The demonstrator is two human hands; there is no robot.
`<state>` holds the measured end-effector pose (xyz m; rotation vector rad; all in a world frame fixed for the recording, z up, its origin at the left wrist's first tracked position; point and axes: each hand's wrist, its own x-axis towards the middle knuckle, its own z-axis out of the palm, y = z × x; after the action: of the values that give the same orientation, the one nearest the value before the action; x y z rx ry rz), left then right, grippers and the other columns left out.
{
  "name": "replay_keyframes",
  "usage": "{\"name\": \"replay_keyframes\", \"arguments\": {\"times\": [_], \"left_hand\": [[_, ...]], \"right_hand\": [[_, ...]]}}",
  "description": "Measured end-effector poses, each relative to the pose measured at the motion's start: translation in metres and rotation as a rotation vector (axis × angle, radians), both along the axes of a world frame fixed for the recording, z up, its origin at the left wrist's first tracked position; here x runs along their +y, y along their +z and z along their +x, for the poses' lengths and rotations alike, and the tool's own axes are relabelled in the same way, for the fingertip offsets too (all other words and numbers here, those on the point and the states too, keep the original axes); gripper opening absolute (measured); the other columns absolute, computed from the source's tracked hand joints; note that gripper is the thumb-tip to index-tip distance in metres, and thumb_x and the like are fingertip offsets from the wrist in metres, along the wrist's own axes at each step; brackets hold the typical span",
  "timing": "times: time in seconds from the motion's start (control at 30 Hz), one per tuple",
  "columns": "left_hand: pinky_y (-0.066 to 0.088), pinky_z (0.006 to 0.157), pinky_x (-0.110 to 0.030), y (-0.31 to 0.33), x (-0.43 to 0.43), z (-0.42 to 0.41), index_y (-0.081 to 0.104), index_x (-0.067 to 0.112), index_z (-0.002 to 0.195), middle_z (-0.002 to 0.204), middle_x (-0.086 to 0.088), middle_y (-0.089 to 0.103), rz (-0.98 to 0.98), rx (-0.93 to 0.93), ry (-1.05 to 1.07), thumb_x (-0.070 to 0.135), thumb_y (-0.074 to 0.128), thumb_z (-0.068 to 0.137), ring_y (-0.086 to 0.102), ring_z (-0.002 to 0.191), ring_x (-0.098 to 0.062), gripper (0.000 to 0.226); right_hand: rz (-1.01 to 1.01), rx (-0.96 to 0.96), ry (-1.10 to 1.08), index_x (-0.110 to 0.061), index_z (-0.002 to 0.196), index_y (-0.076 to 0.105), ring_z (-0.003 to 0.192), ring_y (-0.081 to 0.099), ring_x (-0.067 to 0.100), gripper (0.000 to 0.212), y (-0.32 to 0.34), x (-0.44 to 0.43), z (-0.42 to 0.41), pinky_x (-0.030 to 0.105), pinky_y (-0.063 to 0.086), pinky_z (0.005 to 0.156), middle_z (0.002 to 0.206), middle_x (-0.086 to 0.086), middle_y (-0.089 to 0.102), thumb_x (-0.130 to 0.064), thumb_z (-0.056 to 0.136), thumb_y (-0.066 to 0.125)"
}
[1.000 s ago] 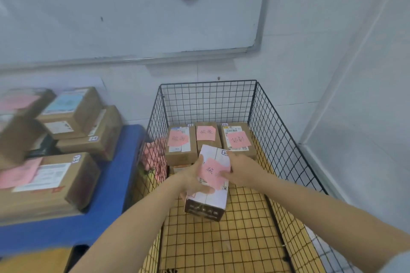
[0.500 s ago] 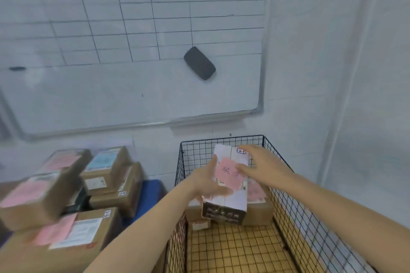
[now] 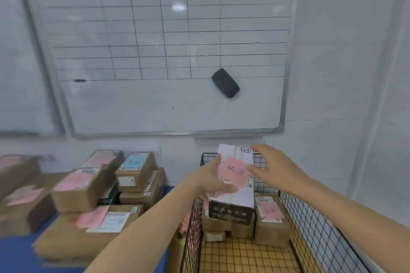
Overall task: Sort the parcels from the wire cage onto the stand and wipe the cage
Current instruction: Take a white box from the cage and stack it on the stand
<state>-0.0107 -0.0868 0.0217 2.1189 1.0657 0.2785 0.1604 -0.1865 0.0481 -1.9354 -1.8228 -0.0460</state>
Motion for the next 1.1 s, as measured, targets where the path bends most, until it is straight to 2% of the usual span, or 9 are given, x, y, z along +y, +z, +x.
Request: {"name": "replay_keyframes", "arguments": {"times": [0.1,0.2,0.33,0.43,0.53,0.7,0.87,1.0,1.1], "left_hand": [[0.047,0.095,-0.038,0.010,-0.013,-0.012,-0.007,0.027,0.152,0.155,0.000,0.028,-0.037,0.024,0.041,0.033,0.075,0.080,0.048,0.125,-0.025,0.109],[0.054,0.084,-0.039,0.017,-0.026,-0.027,-0.006,0.032,0.152,0.153,-0.003,0.030,-0.060,0.016,0.092,0.034,0.074,0.081,0.053,0.104,-0.023,0.107],[0.052,0.091,-0.041,0.030,-0.036,-0.055,-0.007,0.027,0.153,0.156,-0.002,0.025,-0.061,0.000,0.171,0.034,0.074,0.081,0.050,0.119,-0.026,0.108],[0.057,0.078,-0.038,0.042,-0.035,-0.082,-0.005,0.029,0.153,0.153,-0.001,0.031,-0.087,-0.044,0.216,0.033,0.074,0.082,0.054,0.094,-0.018,0.106],[0.058,0.069,-0.037,0.054,-0.027,-0.115,0.000,0.030,0.153,0.150,-0.002,0.035,-0.108,-0.089,0.253,0.031,0.075,0.081,0.056,0.084,-0.017,0.104],[0.060,0.067,-0.038,0.073,0.006,-0.188,0.006,0.034,0.152,0.152,0.002,0.033,-0.078,-0.117,0.309,0.036,0.079,0.075,0.057,0.112,-0.026,0.106],[0.060,0.061,-0.032,0.095,0.048,-0.280,0.007,0.037,0.152,0.151,0.000,0.034,-0.039,-0.073,0.329,0.037,0.079,0.075,0.055,0.105,-0.023,0.105],[0.060,0.072,-0.040,0.104,0.085,-0.350,0.006,0.038,0.151,0.150,0.000,0.036,-0.035,-0.041,0.366,0.039,0.078,0.075,0.055,0.114,-0.025,0.105],[0.060,0.072,-0.039,0.103,0.110,-0.392,0.008,0.039,0.151,0.150,0.001,0.036,-0.056,-0.042,0.404,0.038,0.078,0.075,0.055,0.114,-0.025,0.104]], "right_hand": [[-0.008,0.006,0.037,-0.023,0.147,0.033,0.132,0.039,0.011,0.059,0.005,-0.003,-0.011,0.025,0.032,0.105,0.148,-0.004,0.040,-0.039,0.095,0.056],[-0.002,-0.001,0.068,-0.024,0.147,0.034,0.134,0.038,0.013,0.058,0.010,-0.001,-0.025,0.028,0.032,0.106,0.148,-0.006,0.039,-0.038,0.095,0.056],[-0.010,0.026,0.085,-0.025,0.147,0.033,0.133,0.040,0.016,0.060,0.009,0.003,-0.049,0.034,0.034,0.108,0.147,-0.003,0.042,-0.037,0.094,0.058],[0.002,-0.001,0.122,-0.027,0.147,0.034,0.132,0.043,0.017,0.062,0.014,0.010,-0.070,0.037,0.036,0.107,0.146,-0.004,0.044,-0.043,0.092,0.057],[0.046,0.013,0.149,-0.024,0.144,0.040,0.130,0.046,0.018,0.059,0.026,0.023,-0.098,0.037,0.038,0.105,0.144,-0.003,0.048,-0.042,0.091,0.058],[0.141,0.008,0.227,-0.016,0.139,0.047,0.126,0.048,0.018,0.053,0.044,0.059,-0.159,0.027,0.034,0.099,0.139,0.001,0.052,-0.036,0.092,0.060],[0.199,0.070,0.278,-0.017,0.139,0.047,0.126,0.047,0.016,0.050,0.056,0.104,-0.241,0.024,0.032,0.097,0.138,0.000,0.052,-0.034,0.093,0.058],[0.211,0.132,0.313,-0.018,0.141,0.045,0.128,0.045,0.014,0.052,0.056,0.142,-0.309,0.024,0.033,0.099,0.140,-0.001,0.051,-0.036,0.094,0.057],[0.207,0.154,0.341,-0.020,0.143,0.042,0.128,0.045,0.013,0.055,0.050,0.167,-0.347,0.024,0.033,0.101,0.142,-0.002,0.049,-0.041,0.094,0.054]]}}
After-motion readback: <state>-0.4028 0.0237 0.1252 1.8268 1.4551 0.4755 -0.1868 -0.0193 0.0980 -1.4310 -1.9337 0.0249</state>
